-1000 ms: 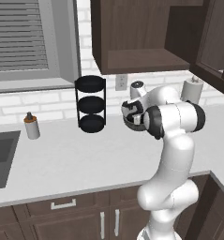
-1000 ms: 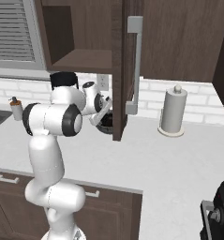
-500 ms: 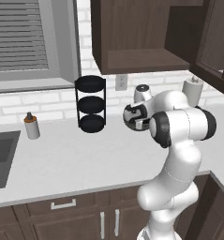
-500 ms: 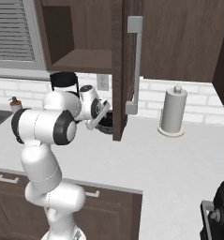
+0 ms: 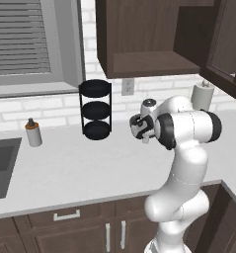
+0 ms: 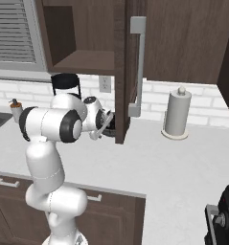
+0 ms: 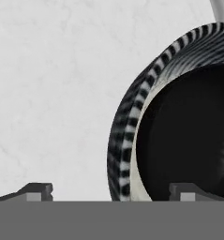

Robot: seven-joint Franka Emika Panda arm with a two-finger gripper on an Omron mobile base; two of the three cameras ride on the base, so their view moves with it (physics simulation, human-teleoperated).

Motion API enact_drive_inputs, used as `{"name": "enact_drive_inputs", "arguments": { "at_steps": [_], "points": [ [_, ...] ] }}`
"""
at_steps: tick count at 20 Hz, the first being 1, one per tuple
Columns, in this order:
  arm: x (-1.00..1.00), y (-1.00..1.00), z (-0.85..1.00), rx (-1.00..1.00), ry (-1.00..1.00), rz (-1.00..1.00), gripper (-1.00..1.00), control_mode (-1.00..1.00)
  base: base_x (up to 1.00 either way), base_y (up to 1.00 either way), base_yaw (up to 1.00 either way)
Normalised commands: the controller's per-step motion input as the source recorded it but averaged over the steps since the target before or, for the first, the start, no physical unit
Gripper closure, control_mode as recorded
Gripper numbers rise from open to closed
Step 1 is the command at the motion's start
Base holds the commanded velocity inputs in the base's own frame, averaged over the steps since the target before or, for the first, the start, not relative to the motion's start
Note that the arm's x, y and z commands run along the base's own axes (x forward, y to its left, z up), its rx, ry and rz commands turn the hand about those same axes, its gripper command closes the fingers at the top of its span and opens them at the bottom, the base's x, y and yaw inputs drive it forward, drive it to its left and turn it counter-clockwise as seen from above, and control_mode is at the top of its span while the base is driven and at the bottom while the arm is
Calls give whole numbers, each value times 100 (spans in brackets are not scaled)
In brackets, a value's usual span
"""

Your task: Pick up the bowls on the counter and stack them on top of one another in the open cabinet. Place the smaller bowl on top of the larger bowl.

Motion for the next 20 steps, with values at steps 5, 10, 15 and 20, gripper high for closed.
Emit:
{"name": "enact_drive_inputs", "arguments": {
  "at_steps": [5,10,15,20],
  "points": [
    [24,0,-35,-2,0,0,100,-100,0,0,0],
    [12,0,-20,-3,-1,0,100,-100,0,0,0],
    [-27,0,23,0,-11,0,100,-100,0,0,0],
    [-96,0,99,0,-17,0,100,-100,0,0,0]
  ]
}}
